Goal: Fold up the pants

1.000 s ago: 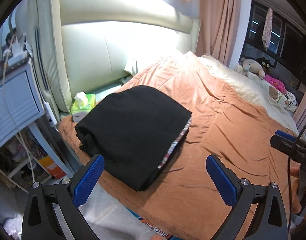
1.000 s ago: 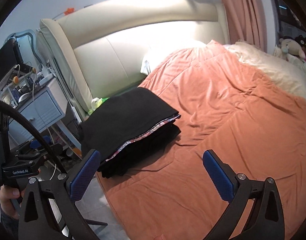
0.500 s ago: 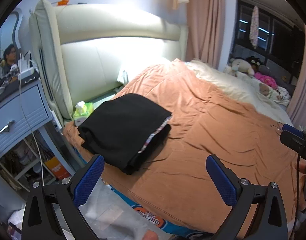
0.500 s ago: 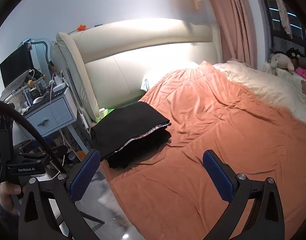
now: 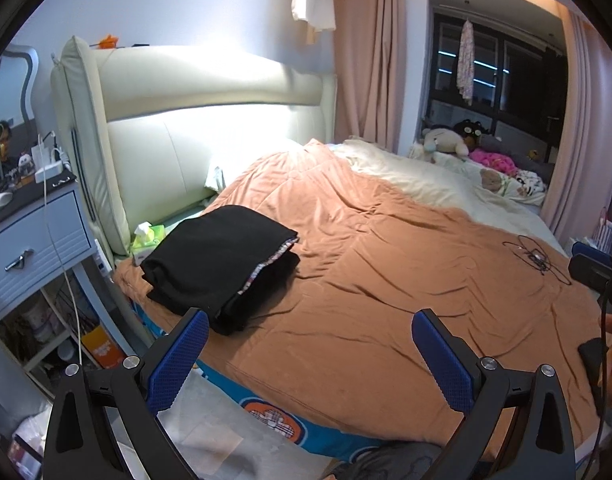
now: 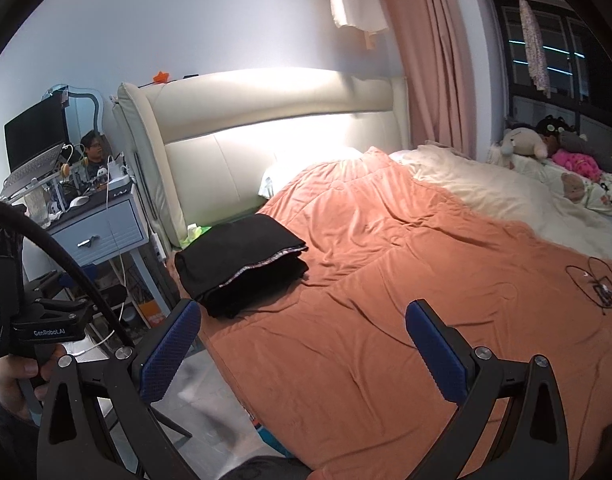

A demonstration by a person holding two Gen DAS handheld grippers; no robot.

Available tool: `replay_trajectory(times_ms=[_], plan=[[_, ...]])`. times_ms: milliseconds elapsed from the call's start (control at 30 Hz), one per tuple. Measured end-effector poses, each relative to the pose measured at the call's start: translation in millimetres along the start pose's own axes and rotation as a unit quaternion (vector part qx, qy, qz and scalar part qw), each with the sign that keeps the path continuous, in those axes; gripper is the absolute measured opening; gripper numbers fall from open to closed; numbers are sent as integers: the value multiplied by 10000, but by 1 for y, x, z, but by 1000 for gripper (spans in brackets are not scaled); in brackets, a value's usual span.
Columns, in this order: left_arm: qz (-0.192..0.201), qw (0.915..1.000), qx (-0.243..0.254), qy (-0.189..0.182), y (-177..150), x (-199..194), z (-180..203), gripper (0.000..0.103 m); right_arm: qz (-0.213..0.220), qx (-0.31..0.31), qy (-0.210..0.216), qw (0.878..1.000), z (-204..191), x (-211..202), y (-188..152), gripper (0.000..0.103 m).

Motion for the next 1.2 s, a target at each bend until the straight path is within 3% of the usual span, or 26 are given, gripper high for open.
replay_trajectory(times_ms=[467, 667, 967, 1200], plan=[[459, 9988, -35, -145, -35, -68, -2, 103, 54, -161, -401, 9991, -29, -87, -23, 103], [610, 9977, 62, -286, -51, -91, -2, 103, 222, 59, -559, 9982, -42, -117, -45, 103], [708, 9963, 235, -425, -82, -111, -1, 103, 149, 357, -925, 9950, -64, -143, -89, 103], [654, 9964, 330, -433, -110, -113, -3, 103, 127, 456, -1028, 9936, -87, -154, -102, 103]])
Point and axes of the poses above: each gripper's, at about its wrist camera, not at the fingertips, and x roughly the way its jaws point, z to its right, y to its top, the point moved 3 cm from there along x, roughly the way its jaws point, and after that the axes turned 12 degrees about -x, right-handed, at the moved point
